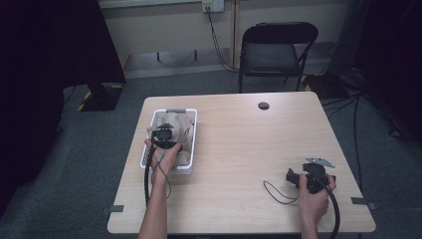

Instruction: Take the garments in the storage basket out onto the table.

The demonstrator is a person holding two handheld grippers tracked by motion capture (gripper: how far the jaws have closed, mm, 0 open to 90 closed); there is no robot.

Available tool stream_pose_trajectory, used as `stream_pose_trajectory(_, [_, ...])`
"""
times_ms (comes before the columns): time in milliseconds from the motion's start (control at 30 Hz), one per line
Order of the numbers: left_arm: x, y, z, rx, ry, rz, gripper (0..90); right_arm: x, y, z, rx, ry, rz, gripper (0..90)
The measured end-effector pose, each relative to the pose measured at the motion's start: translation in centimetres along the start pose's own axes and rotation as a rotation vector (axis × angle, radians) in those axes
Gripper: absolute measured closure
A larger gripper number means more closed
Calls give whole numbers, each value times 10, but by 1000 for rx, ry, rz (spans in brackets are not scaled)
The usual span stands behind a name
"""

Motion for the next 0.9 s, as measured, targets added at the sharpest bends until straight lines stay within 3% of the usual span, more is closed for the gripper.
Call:
stream_pose_trajectory(200, [0, 0, -1, -1, 20, 1, 636, 0, 0, 0, 0, 0, 0, 0])
stream_pose_trajectory(533, [0, 0, 0, -21, 5, -7, 727, 0, 0, 0, 0, 0, 0, 0])
stream_pose_trajectory(900, [0, -1, 0, -35, 0, -16, 741, 0, 0, 0, 0, 0, 0, 0])
Point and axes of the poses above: each handheld gripper's, and its own axes: y roughly forward along the jaws, x roughly out of its top, z roughly to its left, the point moved 1 cm from there along y, roughly forward along the jaws, and after that the axes turned 9 degrees about z, right-handed, at the moved point
